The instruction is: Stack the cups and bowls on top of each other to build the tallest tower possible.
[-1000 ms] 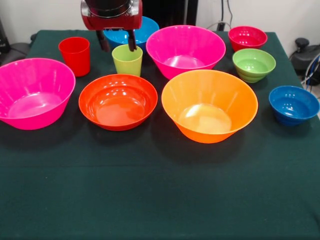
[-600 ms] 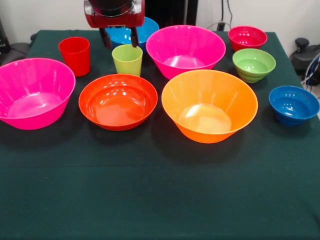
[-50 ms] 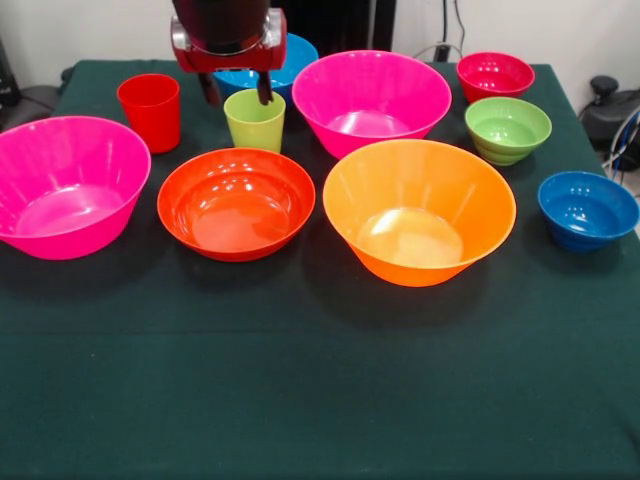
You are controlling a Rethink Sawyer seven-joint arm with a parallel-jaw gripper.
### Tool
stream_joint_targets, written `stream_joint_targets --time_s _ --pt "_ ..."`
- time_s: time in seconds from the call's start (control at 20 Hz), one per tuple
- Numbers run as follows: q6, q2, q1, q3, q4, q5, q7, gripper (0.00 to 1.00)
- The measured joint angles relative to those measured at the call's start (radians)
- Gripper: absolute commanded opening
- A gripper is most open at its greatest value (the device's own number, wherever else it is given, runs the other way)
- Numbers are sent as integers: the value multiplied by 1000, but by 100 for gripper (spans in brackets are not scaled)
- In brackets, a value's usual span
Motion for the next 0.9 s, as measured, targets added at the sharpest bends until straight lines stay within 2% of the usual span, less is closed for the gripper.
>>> stream_joint_targets --time_s 0.45,0.9 --pt "7 31 2 0 0 -39 0 100" --pt "79 37 9 1 -3 -79 0 100"
